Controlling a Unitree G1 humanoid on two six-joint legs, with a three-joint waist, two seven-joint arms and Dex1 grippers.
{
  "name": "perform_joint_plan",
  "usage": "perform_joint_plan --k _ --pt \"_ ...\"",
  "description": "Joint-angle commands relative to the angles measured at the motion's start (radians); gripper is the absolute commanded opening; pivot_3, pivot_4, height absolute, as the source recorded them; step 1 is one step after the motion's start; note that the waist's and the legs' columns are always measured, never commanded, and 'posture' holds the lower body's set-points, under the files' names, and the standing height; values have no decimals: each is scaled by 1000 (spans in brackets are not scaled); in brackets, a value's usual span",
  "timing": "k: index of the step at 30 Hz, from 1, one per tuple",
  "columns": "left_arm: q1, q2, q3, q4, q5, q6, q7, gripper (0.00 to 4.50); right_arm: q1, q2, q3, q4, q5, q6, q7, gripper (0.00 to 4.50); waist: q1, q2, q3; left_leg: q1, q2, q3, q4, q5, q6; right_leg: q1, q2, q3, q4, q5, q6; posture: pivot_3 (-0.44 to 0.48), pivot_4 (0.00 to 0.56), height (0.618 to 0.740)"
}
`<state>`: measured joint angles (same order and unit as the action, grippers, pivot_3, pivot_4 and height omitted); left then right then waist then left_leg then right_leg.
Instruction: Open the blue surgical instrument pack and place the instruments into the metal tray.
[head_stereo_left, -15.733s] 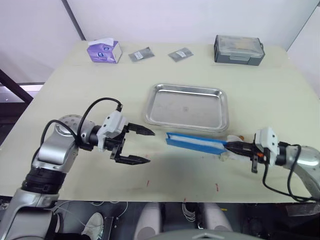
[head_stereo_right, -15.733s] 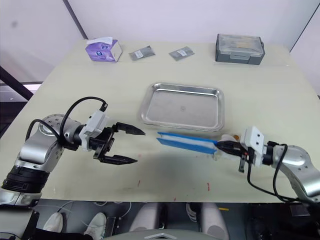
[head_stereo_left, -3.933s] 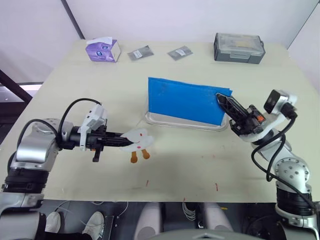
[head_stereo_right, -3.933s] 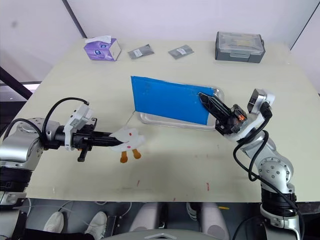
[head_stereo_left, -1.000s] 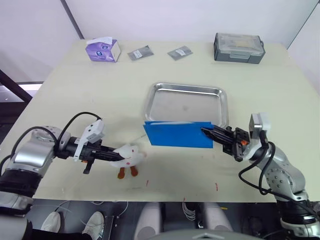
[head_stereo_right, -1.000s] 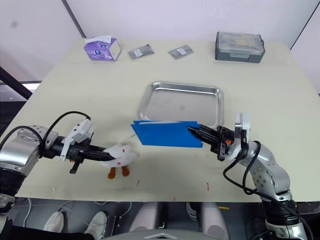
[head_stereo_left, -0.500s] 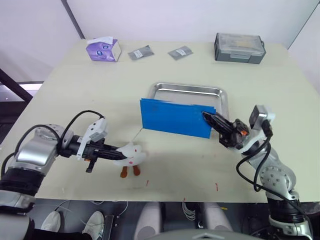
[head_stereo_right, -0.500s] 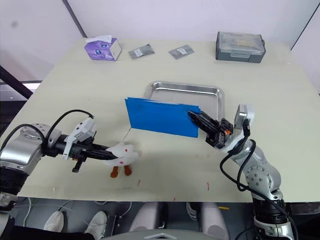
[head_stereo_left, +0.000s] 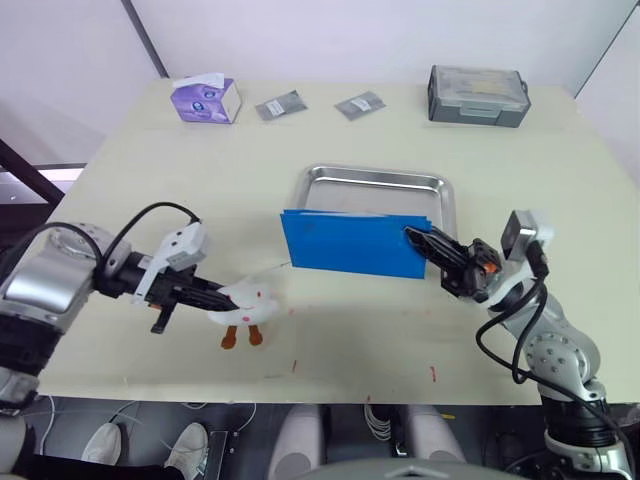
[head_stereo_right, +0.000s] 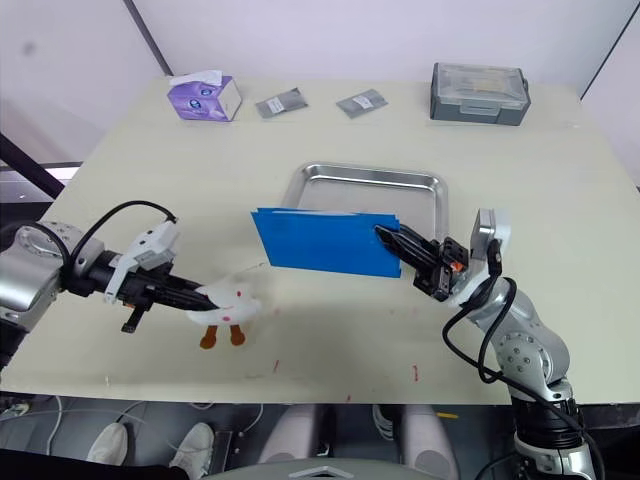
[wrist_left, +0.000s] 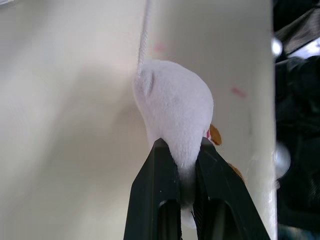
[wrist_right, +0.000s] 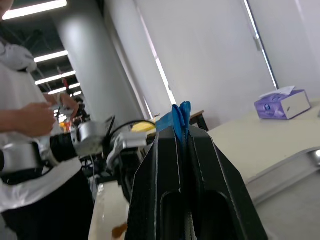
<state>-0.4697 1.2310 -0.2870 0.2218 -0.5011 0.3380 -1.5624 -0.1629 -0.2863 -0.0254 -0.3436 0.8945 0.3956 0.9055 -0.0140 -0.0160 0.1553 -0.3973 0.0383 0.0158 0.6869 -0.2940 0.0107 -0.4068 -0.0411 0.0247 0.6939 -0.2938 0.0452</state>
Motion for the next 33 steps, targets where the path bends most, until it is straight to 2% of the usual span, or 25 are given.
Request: perform_joint_plan --k 1,2,6,7,12,17,22,27,33 --pt "-17 25 -29 7 8 -33 -52 951 -1 18 15 -31 -10 -34 21 0 0 0 0 0 0 0 0 0 0 0 0 0 0 0 0 0 150 740" --pt "-13 40 -42 -4 -2 -27 -52 1612 -2 22 15 -31 -11 -35 20 0 0 0 0 0 0 0 0 0 0 0 0 0 0 0 0 0 150 740" --pt "-18 68 -59 8 -8 -10 -52 3369 3 22 13 -27 -21 -37 26 0 0 0 0 0 0 0 0 0 0 -1 0 0 0 0 0 0 150 740" --pt "-17 89 -72 5 -24 -17 -52 3601 5 19 13 -26 -23 -37 30 0 0 0 0 0 0 0 0 0 0 -1 0 0 0 0 0 0 150 740" --pt "-81 131 -96 45 -114 -19 -52 3601 11 10 10 -23 -32 -37 42 0 1 -1 0 -1 0 0 0 0 0 -1 0 1 0 0 0 0 150 740" --pt "-196 117 -71 114 -272 74 -52 3601 12 10 17 -19 -48 -40 54 0 1 -2 1 -1 0 0 0 0 0 -1 0 0 0 0 0 0 150 740" --pt "-280 -59 26 238 -198 48 -26 3601 16 10 18 -19 -57 -39 64 0 0 -2 1 -1 0 0 0 0 0 -1 0 0 1 0 0 0 150 740" --pt "-279 -219 95 228 -160 59 24 3601 12 12 27 -22 -55 -32 68 0 0 -2 1 -2 0 1 1 0 0 -2 0 1 1 0 0 0 150 740" --pt "-251 -293 135 210 -110 85 -16 3601 6 14 25 17 -93 -72 86 0 -7 -3 1 -2 0 0 1 0 0 -2 1 1 1 0 0 0 150 740"
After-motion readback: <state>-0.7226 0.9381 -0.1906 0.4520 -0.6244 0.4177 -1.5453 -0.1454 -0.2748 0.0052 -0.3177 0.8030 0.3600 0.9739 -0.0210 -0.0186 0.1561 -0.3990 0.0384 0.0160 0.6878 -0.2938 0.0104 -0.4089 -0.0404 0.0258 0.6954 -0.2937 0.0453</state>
